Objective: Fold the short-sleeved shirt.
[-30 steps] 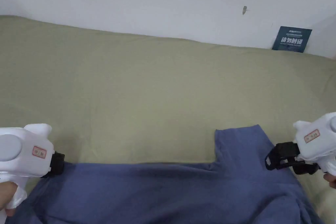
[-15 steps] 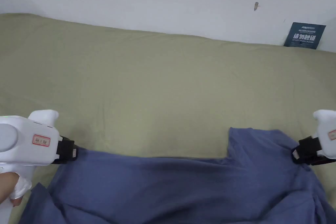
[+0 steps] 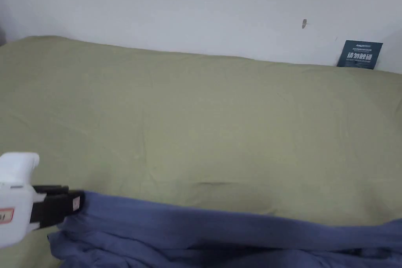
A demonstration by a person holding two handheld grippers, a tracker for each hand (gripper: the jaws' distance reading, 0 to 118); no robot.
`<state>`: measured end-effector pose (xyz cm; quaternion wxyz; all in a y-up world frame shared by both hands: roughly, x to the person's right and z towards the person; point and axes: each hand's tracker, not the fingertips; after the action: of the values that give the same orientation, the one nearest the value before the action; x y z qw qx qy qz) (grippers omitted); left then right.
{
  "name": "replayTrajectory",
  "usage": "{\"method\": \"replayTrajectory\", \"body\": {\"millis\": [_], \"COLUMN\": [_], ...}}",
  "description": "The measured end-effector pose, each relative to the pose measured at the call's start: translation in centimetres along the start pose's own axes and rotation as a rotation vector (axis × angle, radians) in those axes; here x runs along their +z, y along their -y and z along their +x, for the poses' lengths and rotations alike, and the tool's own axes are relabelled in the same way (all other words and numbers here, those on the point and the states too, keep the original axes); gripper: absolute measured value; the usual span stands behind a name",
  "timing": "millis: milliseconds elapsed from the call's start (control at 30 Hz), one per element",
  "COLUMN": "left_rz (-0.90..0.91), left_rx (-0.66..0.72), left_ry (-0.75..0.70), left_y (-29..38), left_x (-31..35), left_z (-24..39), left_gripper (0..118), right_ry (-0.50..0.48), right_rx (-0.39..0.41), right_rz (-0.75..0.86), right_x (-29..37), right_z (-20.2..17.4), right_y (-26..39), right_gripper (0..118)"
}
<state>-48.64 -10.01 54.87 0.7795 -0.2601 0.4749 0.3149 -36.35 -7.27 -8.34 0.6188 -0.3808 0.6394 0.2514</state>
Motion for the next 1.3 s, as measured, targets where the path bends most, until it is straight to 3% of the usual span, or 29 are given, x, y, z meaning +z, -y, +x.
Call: {"method": "replayTrajectory", "body": {"millis": [300, 400, 433, 500, 533, 567, 600, 633, 700, 733, 833, 933, 1067, 1133, 1167, 1200, 1300], "left_rz": [-0.174, -0.153, -0.116, -0.075, -0.073, -0.082, -0.083, -0.081, -0.069, -0.005, 0.194, 0.349, 0.415, 0.455, 0.479, 0.495, 0.474], "left_rx": [0.102, 0.105, 0.139, 0.164, 0.168, 0.176, 0.184, 0.199, 0.208, 0.21, 0.167, 0.109, -0.004, -0.022, -0.033, -0.053, -0.104], "left_ry": [-0.057, -0.052, -0.048, -0.037, -0.023, -0.004, 0.002, 0.009, -0.005, -0.021, -0.038, -0.024, -0.084, -0.127, -0.14, -0.15, -0.255], "left_y": [11.6, 13.2, 13.4, 13.3, 13.2, 13.0, 13.0, 12.7, 11.9, 11.3, 8.6, 6.1, 3.1, 2.8, 3.1, 3.4, 4.8], "left_x": [-2.2, -3.3, -3.3, -3.8, -3.7, -3.4, -2.9, -2.2, -0.4, 1.4, 5.1, 6.7, 5.6, 5.0, 4.6, 4.2, 2.9], "left_z": [-3.9, -3.3, -3.4, -3.7, -3.6, -3.5, -4.0, -3.8, -3.4, -2.7, -0.7, 2.3, 8.6, 11.3, 12.3, 13.1, 15.4], "left_gripper": [3, 3, 5, 12, 17, 23, 37, 54, 94, 94, 94, 93, 91, 74, 54, 24, 9], "right_ry": [0.061, 0.08, 0.118, 0.104, 0.104, 0.099, 0.111, 0.138, 0.138, 0.136, 0.1, 0.127, 0.212, 0.237, 0.238, 0.251, 0.322], "right_rx": [-0.036, -0.041, -0.026, -0.044, -0.059, -0.08, -0.099, -0.114, -0.131, -0.159, -0.21, -0.149, -0.048, -0.026, -0.017, -0.001, 0.057], "right_rz": [-0.116, -0.127, -0.136, -0.137, -0.143, -0.144, -0.161, -0.169, -0.098, -0.037, 0.182, 0.368, 0.579, 0.657, 0.668, 0.664, 0.623], "right_x": [-3.6, -4.9, -5.3, -5.9, -5.9, -5.6, -5.2, -4.7, -2.1, -0.4, 4.4, 7.1, 7.2, 6.5, 6.2, 5.7, 3.7], "right_z": [0.1, 1.5, 1.3, 2.0, 2.0, 2.1, 2.2, 2.7, 2.8, 2.6, 0.5, -3.0, -8.8, -10.7, -12.0, -12.8, -14.1], "right_y": [9.9, 11.2, 11.4, 11.6, 11.6, 11.7, 11.6, 11.4, 11.0, 10.7, 8.9, 7.2, 6.2, 6.7, 7.0, 7.4, 8.9], "right_gripper": [0, 0, 0, 0, 7, 26, 64, 83, 81, 81, 81, 81, 80, 54, 28, 0, 0]}}
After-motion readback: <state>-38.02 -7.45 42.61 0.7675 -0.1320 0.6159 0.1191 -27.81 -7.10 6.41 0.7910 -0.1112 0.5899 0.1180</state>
